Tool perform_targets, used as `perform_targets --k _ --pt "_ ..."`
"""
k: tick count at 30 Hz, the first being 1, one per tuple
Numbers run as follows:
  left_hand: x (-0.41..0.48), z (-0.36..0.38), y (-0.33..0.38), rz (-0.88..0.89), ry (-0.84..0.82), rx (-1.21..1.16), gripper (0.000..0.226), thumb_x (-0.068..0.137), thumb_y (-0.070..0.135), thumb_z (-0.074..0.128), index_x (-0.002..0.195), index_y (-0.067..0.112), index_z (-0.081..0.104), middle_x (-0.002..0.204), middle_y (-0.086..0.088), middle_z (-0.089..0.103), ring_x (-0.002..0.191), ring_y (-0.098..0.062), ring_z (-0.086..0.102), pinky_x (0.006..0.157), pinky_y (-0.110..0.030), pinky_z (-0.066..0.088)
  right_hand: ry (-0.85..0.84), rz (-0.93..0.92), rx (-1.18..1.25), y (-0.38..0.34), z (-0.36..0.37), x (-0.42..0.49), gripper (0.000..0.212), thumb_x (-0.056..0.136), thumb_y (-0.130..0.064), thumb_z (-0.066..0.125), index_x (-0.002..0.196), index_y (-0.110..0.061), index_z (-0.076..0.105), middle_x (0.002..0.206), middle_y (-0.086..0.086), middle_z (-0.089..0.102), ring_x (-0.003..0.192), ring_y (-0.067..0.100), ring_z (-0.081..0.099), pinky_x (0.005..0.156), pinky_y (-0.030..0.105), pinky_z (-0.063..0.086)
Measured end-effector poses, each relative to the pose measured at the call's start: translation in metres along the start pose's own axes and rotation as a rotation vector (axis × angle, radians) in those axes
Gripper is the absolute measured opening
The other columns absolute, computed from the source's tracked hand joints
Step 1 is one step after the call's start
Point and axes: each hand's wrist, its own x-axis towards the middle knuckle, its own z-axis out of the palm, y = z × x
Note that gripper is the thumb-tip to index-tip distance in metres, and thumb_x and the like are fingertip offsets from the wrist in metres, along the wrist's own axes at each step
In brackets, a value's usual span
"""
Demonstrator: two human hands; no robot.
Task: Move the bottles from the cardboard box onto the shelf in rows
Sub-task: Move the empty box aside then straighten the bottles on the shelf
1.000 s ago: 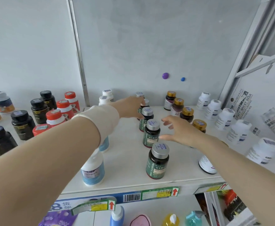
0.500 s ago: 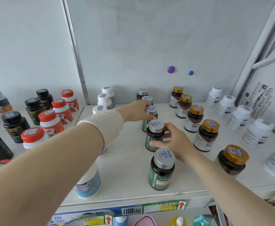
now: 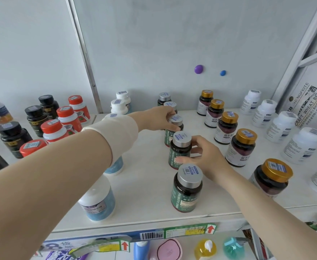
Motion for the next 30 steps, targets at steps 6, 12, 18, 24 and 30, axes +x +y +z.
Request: perform_targets --k 6,12,18,24,30 --pt "-0.004 0.001 0.005 -0.012 0.007 0.030 0.044 0.088 0.034 0.062 0.119 0.007 0.048 0.102 -0.001 0.050 0.091 -0.017 0.047 0.077 -0.024 0.036 -0.052 0.021 -0.010 -0.002 -0.002 0.002 0.055 0.069 -0.026 0.080 0.111 -0.029 0.045 0.108 -0.009 0.056 0.100 0.012 0.056 0.084 0.022 0.045" --pt "-0.016 -0.013 0.020 -0.060 0.020 0.065 0.063 0.089 0.036 0.061 0.139 0.008 0.035 0.134 -0.007 0.050 0.122 -0.024 0.048 0.097 -0.030 0.036 -0.028 -0.047 0.033 -0.018 -0.018 -0.001 0.073 0.071 -0.036 0.074 0.134 -0.021 0.040 0.126 -0.010 0.051 0.117 0.008 0.051 0.092 0.027 0.045" --pt "-0.051 -0.063 0.019 -0.063 0.143 0.199 0.054 0.088 0.031 0.062 0.135 0.016 0.043 0.135 -0.002 0.051 0.121 -0.020 0.050 0.097 -0.029 0.038 -0.012 -0.161 -0.169 -0.061 -0.037 0.013 0.062 0.082 -0.039 0.066 0.136 -0.023 0.039 0.135 -0.011 0.049 0.126 0.008 0.046 0.097 0.029 0.041" --pt "-0.094 -0.100 -0.016 -0.146 0.169 0.463 0.051 0.086 0.039 0.061 0.132 0.026 0.044 0.131 0.003 0.053 0.116 -0.022 0.053 0.101 -0.041 0.043 -0.107 -0.290 -0.518 -0.104 -0.012 0.031 0.061 0.084 -0.030 0.067 0.136 -0.014 0.040 0.140 -0.001 0.047 0.129 0.015 0.045 0.104 0.027 0.036" --pt "-0.119 -0.112 -0.063 -0.147 0.124 0.579 0.051 0.088 0.040 0.058 0.134 0.025 0.042 0.133 0.003 0.052 0.117 -0.023 0.053 0.098 -0.038 0.043 -0.252 -0.316 -0.791 -0.130 0.030 0.041 0.060 0.086 -0.031 0.063 0.139 -0.016 0.037 0.143 0.001 0.042 0.132 0.015 0.041 0.107 0.028 0.032"
